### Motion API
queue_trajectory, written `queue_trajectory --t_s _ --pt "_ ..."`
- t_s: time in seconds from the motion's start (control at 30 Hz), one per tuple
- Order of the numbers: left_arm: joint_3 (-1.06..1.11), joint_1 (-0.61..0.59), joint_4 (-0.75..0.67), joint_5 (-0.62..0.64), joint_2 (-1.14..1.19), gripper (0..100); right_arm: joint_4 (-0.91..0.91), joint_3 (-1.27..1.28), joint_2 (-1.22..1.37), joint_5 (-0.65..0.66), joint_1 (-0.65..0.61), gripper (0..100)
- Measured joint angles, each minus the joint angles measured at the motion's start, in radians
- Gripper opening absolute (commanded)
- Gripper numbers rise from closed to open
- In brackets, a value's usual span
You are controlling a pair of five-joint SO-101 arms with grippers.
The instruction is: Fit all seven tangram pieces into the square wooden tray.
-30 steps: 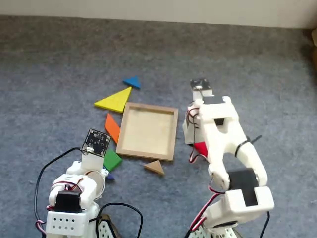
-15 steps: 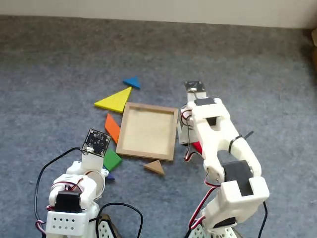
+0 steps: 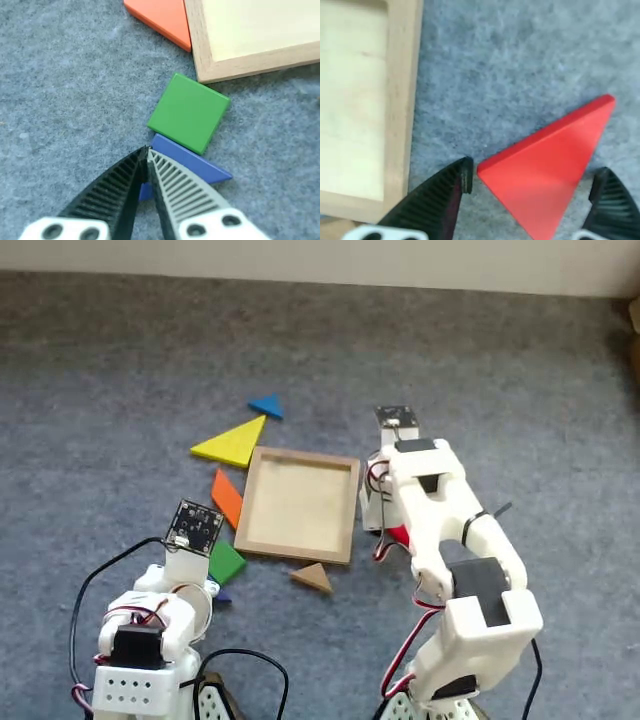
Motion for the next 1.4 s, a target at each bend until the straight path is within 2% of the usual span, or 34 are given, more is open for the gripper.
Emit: queue_trajectory --t_s 0.33,0.5,0.73,0.97,1.4 --pt "0.000 0.000 0.000 0.000 0.000 1 -0.002 -0.005 0.002 0.000 0.002 36.5" --pt "0.000 0.000 0.000 0.000 0.000 1 -0.002 -0.025 0.003 -0.058 0.018 36.5" --pt "0.000 0.000 0.000 0.000 0.000 1 -0.002 -0.025 0.008 -0.069 0.021 36.3" --pt "0.000 0.000 0.000 0.000 0.000 1 -0.002 -0.029 0.012 -0.069 0.021 22.4" --pt "0.000 0.000 0.000 0.000 0.000 1 0.041 -0.041 0.011 -0.069 0.035 22.0"
